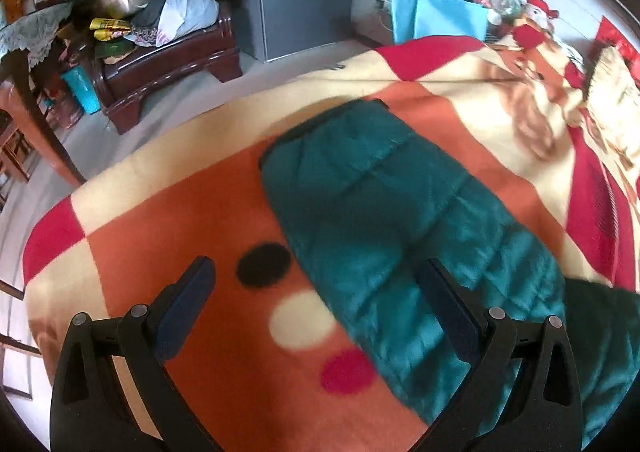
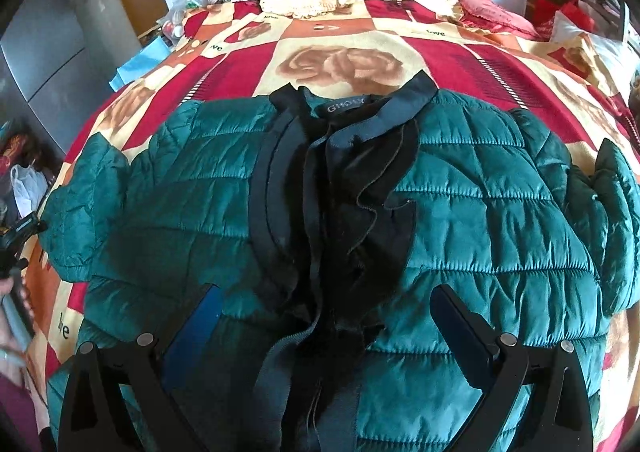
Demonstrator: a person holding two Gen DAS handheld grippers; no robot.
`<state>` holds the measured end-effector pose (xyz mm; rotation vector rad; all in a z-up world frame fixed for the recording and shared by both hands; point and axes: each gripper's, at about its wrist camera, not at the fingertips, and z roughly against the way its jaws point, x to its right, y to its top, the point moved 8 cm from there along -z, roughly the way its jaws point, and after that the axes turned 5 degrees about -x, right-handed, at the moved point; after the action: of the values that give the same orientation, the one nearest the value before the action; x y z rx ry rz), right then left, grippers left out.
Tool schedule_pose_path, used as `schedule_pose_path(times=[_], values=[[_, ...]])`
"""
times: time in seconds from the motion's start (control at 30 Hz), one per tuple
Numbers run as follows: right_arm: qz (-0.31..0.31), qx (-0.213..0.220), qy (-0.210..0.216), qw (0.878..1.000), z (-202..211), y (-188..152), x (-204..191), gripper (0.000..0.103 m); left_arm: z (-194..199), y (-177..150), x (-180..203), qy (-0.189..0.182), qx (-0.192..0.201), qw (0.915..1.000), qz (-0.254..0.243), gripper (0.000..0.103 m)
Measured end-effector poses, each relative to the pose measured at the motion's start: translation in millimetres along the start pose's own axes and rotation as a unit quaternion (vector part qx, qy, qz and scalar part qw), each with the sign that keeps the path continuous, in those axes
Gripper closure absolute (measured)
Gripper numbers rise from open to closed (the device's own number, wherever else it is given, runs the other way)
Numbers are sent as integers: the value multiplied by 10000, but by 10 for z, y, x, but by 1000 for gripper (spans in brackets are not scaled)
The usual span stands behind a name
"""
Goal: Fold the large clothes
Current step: 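Grasp the sleeve nearest the left gripper and fold it across the jacket body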
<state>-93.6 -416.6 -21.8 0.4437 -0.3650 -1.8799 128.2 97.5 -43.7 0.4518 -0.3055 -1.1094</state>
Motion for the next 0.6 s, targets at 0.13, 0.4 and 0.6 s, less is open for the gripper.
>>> schedule_pose_path(times=[0.13,0.4,0.6], values=[[67,-3,-20,10000,31,-11,-28,0,-66,108,86,45,162,9997,-169,4],[130,-84,5,9999,10,-56,-98,0,-233,216,244,-699,43,9975,-80,36],[119,-131,3,9998,13,-94,-76,0,-55,214,272,-1243,-42,9921,-139,87]])
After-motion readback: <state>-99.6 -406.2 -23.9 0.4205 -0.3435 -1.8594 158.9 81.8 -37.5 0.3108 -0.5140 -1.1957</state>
